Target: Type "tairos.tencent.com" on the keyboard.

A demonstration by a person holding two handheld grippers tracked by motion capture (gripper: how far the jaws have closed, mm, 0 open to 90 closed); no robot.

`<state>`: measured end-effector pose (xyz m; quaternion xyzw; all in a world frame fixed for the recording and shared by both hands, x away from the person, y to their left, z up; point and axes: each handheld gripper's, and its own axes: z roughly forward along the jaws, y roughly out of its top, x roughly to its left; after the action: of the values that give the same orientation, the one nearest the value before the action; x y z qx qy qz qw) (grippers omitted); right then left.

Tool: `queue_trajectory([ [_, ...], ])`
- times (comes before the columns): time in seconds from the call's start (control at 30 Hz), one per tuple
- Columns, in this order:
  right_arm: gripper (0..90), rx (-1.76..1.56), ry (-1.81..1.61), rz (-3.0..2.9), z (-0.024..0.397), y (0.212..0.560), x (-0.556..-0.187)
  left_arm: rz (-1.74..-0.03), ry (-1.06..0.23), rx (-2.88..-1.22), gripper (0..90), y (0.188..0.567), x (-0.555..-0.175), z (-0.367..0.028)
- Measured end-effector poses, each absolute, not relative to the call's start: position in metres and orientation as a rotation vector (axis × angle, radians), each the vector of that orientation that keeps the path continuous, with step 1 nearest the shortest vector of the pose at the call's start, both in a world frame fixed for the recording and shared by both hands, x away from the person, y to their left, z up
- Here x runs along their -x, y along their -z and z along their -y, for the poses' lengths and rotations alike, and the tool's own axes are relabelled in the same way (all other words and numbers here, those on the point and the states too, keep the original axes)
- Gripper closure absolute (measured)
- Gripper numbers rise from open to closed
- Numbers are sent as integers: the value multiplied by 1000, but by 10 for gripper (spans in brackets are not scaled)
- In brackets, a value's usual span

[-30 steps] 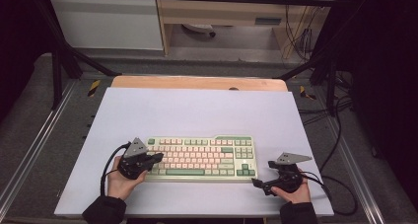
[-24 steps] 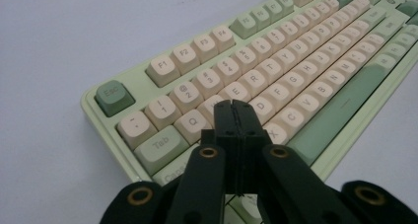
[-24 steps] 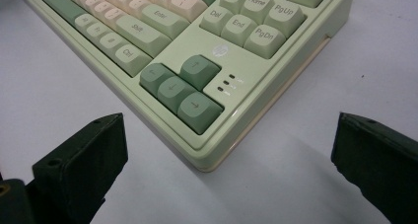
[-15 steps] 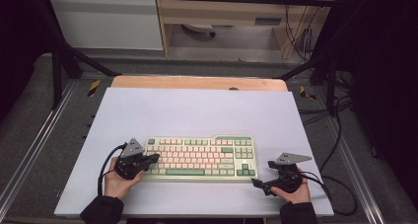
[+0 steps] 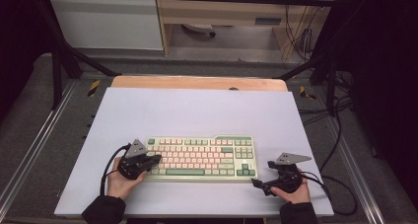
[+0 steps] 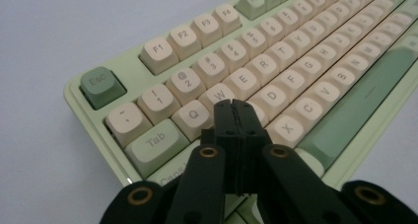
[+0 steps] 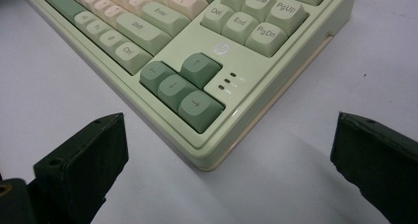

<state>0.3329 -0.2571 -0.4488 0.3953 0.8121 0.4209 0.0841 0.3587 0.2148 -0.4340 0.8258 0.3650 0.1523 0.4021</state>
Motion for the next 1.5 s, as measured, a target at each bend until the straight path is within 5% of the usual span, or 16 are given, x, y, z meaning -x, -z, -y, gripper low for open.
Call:
queue_trajectory([
  [0.57, 114, -1119, -1313, -2393, 252, 436, -329, -925, -376, -2026, 900, 423, -354, -224],
  [1.0, 426, -1029, -1357, -2451, 218, 425, -329, -920, -367, -2021, 900, 423, -353, -223],
  [1.5, 679, -979, -1352, -2489, 177, 419, -336, -910, -364, -2031, 900, 424, -353, -221],
])
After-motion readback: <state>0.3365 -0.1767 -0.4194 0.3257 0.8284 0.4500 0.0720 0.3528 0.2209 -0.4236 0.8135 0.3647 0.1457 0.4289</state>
